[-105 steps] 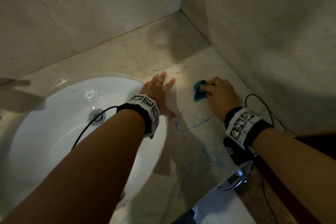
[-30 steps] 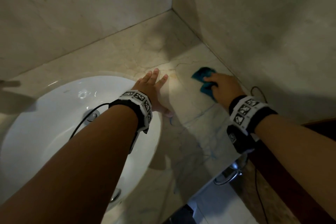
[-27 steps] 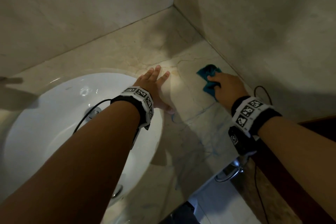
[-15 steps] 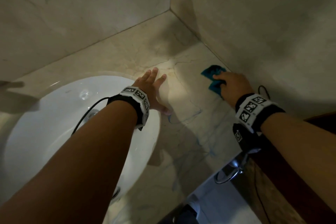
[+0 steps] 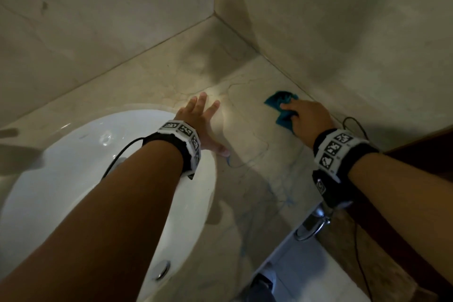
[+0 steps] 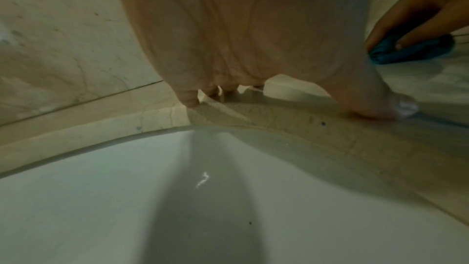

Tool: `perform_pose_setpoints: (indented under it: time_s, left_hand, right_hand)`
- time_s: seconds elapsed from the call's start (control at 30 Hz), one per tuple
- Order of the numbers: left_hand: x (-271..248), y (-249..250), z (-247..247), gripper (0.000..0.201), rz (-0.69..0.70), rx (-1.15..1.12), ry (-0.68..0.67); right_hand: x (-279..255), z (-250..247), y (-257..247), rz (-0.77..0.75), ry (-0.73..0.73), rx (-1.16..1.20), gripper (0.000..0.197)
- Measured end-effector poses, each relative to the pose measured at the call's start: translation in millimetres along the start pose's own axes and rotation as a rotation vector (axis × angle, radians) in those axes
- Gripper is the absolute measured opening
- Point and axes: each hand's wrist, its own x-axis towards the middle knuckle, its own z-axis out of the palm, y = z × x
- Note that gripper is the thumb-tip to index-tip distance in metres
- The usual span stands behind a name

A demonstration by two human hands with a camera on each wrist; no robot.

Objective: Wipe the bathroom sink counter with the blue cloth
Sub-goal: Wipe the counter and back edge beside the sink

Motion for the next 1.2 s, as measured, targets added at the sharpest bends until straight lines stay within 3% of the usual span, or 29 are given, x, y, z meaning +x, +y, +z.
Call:
perform_pose_setpoints:
  time_s: [0.13, 0.37, 0.63, 0.8, 0.9, 1.1, 1.2]
  left_hand:
    - [-0.7, -3.2, 0.2, 0.13, 0.02, -0.005, -0.001]
    - [-8.4, -5.6, -0.4, 0.133, 0.068, 0.015, 0.029]
    - [-4.6, -11.0, -1.2, 0.137, 0.104, 0.024, 0.0]
    - [-3.9, -10.4, -2.6, 0.138, 0.119, 0.044, 0.011]
    - [-3.3, -9.7, -2.7, 0.139, 0.108, 0.052, -0.004]
    - [-5.3, -10.5, -1.5, 0.136, 0.113, 0.042, -0.005]
    - [-3.7, -10.6, -0.7, 0.134, 0.112, 0.058, 0.003]
  right_hand:
    - [-4.8, 4.3, -12.3, 0.078, 0.026, -0.022, 0.04]
    - [-26.3, 15.4, -28.7, -0.03, -0.082, -0.046, 0.04]
    - [7.1, 4.7, -35.0, 0.112, -0.064, -0.107, 0.048]
    - [-41.4, 24.5, -56.7, -0.118, -0.215, -0.122, 0.047]
    - [-61.6, 34.3, -69.7, -0.239, -0.309, -0.256, 0.047]
    - [-27.9, 31.7, -86.2, -0.173, -0.267, -0.21, 0.046]
    - [-28.9, 36.9, -105.7, -0.226, -0.228, -0.256, 0.044]
